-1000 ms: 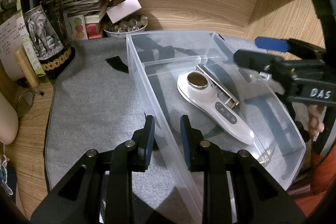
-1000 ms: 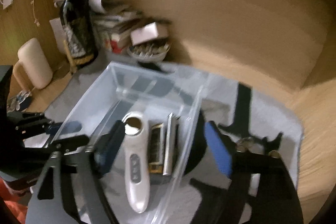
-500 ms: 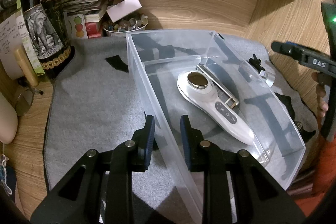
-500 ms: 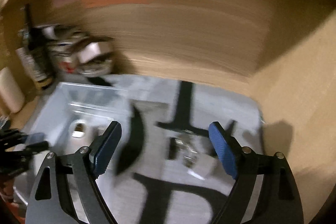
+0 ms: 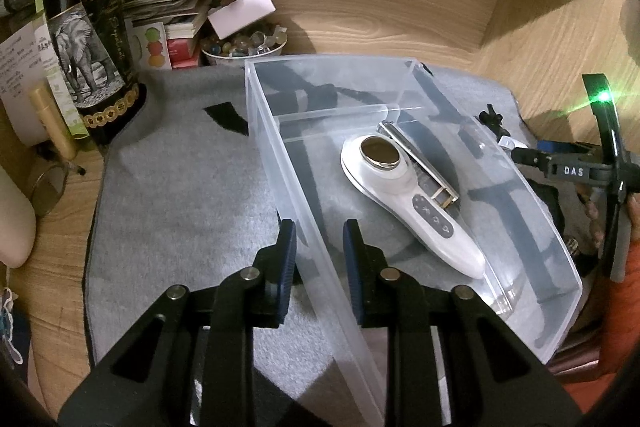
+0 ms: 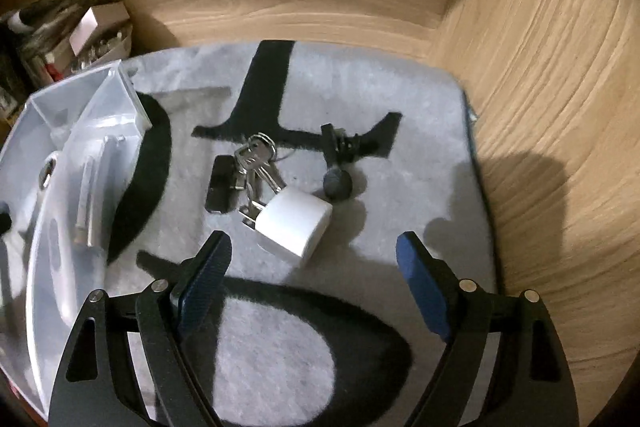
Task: Organize rigid objects
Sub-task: 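Grasp the white cube plug with the right gripper, then carry the white cube plug into the box and release it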
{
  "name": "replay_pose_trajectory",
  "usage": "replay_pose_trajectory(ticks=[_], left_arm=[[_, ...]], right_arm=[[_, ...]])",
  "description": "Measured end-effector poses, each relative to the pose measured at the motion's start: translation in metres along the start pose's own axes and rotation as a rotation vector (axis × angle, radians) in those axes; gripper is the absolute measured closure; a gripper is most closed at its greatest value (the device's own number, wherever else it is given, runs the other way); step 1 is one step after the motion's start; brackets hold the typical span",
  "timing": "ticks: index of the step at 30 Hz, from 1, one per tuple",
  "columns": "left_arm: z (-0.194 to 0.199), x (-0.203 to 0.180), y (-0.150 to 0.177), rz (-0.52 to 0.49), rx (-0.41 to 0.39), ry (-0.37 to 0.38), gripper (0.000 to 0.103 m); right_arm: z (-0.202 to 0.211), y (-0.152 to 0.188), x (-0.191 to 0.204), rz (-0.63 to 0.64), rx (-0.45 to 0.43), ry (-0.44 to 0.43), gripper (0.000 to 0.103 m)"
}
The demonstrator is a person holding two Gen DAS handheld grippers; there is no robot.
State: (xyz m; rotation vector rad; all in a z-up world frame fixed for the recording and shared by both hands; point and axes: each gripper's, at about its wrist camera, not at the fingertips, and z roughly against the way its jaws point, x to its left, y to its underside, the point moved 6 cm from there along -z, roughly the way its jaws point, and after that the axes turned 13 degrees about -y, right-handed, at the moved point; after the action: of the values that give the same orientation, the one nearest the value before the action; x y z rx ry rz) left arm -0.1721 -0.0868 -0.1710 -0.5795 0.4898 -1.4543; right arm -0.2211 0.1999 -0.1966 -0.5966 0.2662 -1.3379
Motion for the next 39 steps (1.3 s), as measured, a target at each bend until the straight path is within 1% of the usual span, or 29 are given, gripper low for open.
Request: replay_pose_trajectory(ticks=[1,2,3,4,5,6,13,20,25,29,32,39], left_arm=[[-0.001,0.0,0.0,0.001,0.006,-0.002,0.079],[-0.002,0.0,0.001,0.001,0.012,-0.004,0.079],[-0.003,0.0,0.001,0.0,0.016,-0.006,0.079],[-0.003,0.0,0.001,0.0,0.018,-0.008,0.079],[-0.003,0.0,0.001,0.0,0.019,-0.009,0.079],[-0.003,0.0,0.001,0.0,0.021,-0.011,0.079],[-0.003,-0.001,0.001,-0.005,0.027,-0.019,0.079],[-0.006,0.0,0.003,0.008,0.046,-0.008,0.079],[-0.005,0.0,0.003,0.007,0.041,-0.005,0.079],[-0.002,0.0,0.003,-0.001,0.031,-0.006,0.079],[-0.001,0.0,0.002,-0.001,0.023,-0.006,0.079],[0.0,0.001,0.002,0.018,0.023,0.001,0.08]], right_arm=[[-0.002,-0.001,-0.001,-0.011,0.003,-0.008,0.023],[-0.005,-0.002,-0.002,-0.022,0.01,-0.021,0.029],[-0.007,-0.001,-0.002,-0.029,0.022,-0.037,0.04],[-0.009,0.001,-0.002,-0.035,0.036,-0.054,0.047],[-0.012,0.003,-0.002,-0.041,0.05,-0.074,0.057],[-0.013,0.004,-0.001,-0.04,0.055,-0.084,0.066],[-0.005,0.003,0.001,-0.006,0.024,-0.08,0.069],[0.011,0.0,0.008,0.02,-0.022,-0.073,0.075],[0.018,-0.007,0.019,0.064,-0.058,-0.053,0.075],[0.03,-0.013,0.025,0.067,-0.09,-0.068,0.076],[0.045,-0.018,0.04,0.099,-0.134,-0.077,0.075],[0.072,-0.029,0.089,0.194,-0.215,-0.147,0.075]])
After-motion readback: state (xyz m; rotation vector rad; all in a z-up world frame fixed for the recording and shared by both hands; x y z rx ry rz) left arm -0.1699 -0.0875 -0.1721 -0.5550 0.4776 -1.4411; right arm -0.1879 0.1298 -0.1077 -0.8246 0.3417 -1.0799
